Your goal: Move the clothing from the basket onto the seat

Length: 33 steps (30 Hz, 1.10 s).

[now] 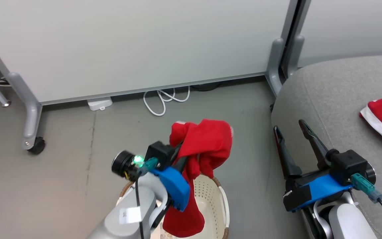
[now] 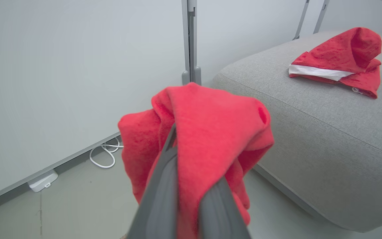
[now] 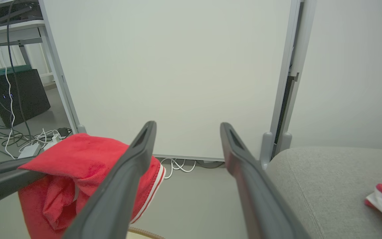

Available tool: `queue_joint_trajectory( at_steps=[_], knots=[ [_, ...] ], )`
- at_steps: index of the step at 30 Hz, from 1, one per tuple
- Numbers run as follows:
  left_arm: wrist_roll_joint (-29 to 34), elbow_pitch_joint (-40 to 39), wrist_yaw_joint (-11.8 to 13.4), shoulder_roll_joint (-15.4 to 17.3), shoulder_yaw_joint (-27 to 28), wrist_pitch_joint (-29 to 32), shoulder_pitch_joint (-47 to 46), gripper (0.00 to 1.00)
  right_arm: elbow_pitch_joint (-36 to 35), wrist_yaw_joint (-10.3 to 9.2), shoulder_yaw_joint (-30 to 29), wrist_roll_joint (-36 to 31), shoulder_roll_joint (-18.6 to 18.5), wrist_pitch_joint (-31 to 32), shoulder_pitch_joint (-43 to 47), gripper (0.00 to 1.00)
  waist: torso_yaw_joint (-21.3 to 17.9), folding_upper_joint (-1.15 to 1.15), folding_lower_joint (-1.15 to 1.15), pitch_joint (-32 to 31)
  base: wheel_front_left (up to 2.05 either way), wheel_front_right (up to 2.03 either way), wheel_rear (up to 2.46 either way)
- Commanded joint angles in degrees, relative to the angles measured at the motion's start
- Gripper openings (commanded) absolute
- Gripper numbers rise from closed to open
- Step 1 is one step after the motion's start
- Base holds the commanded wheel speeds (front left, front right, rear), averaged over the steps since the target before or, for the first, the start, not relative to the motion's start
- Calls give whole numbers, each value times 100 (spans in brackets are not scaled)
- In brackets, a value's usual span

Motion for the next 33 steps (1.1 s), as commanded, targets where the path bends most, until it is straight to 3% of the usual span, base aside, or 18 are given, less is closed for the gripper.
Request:
queue_joint_trajectory(
  at_steps=[1, 22, 33],
  knots=[
    [-85, -20, -31, -1, -116, 49, -247, 0, -23, 1, 11, 9, 21, 23, 129, 100, 95, -1, 2, -87, 0, 0, 0],
    [-1422, -562, 38, -6, -1386, 529, -1680, 0, 139, 1, 428, 121, 50, 118, 236, 100, 185, -1, 2, -292, 0, 0, 0],
    [-1852, -505, 164, -7, -1975, 457, -1844, 0, 214, 1, 581, 150, 52, 89, 134, 100, 168, -1, 2, -231, 0, 0, 0]
  ],
)
